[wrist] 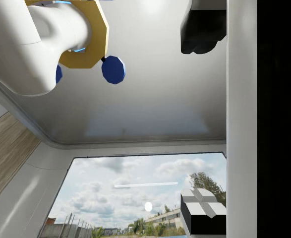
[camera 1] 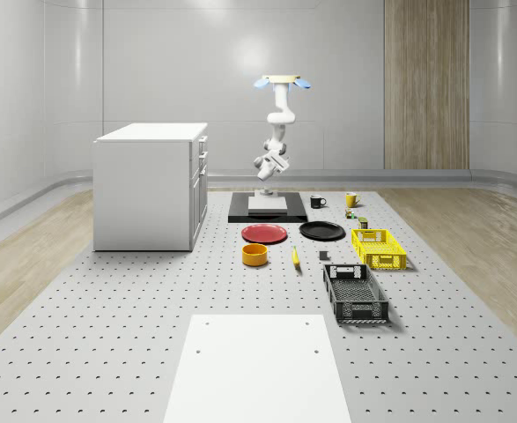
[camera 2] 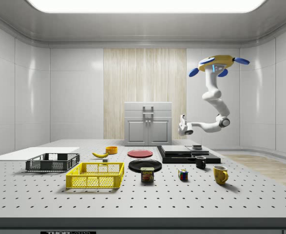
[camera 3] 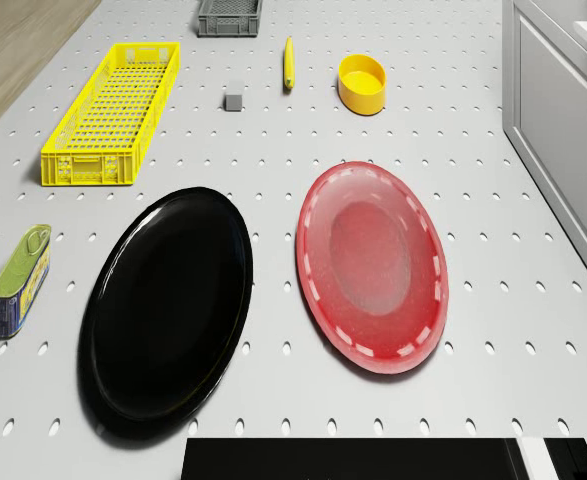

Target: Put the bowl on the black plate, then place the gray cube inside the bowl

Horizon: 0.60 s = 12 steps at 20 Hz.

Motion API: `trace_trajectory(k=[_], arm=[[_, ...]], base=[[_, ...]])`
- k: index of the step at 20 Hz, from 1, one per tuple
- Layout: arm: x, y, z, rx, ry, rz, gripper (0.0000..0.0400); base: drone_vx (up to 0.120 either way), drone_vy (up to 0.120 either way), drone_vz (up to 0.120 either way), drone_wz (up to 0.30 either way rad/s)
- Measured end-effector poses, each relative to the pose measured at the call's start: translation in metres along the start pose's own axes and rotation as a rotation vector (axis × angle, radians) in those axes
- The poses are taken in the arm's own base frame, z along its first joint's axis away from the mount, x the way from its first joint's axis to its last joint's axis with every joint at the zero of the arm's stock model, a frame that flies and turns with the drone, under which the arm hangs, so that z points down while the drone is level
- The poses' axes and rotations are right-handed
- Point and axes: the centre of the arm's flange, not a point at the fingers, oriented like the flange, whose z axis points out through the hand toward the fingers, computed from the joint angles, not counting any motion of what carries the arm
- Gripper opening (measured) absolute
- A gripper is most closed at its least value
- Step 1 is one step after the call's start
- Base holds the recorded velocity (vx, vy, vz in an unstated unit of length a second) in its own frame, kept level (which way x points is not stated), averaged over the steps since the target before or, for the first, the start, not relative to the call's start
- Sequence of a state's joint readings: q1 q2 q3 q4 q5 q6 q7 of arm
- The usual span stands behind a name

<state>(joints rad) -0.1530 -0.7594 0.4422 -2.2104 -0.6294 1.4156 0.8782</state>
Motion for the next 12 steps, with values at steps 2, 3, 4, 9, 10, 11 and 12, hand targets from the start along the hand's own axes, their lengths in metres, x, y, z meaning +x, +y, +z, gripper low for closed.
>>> trace_trajectory(k=[2, 3, 4, 9, 10, 11, 12], arm=[[-0.021, -0.021, 0.005, -0.212, 0.212, -0.007, 0.0400], [-0.032, -0.031, 0.011, -0.330, 0.330, -0.010, 0.0400], [-0.042, -0.042, 0.020, -0.453, 0.452, -0.014, 0.0400], [-0.071, -0.068, 0.086, -1.012, 1.008, -0.031, 0.0400], [-0.071, -0.068, 0.098, -1.097, 1.092, -0.034, 0.0400], [-0.071, -0.068, 0.108, -1.170, 1.165, -0.037, 0.0400], [-0.071, -0.067, 0.117, -1.233, 1.228, -0.040, 0.0400]], base=[[0.120, 0.000, -0.120, 0.000], [0.120, 0.000, -0.120, 0.000], [0.120, 0.000, -0.120, 0.000], [0.120, 0.000, -0.120, 0.000], [0.120, 0.000, -0.120, 0.000], [0.120, 0.000, -0.120, 0.000], [0.120, 0.000, -0.120, 0.000]])
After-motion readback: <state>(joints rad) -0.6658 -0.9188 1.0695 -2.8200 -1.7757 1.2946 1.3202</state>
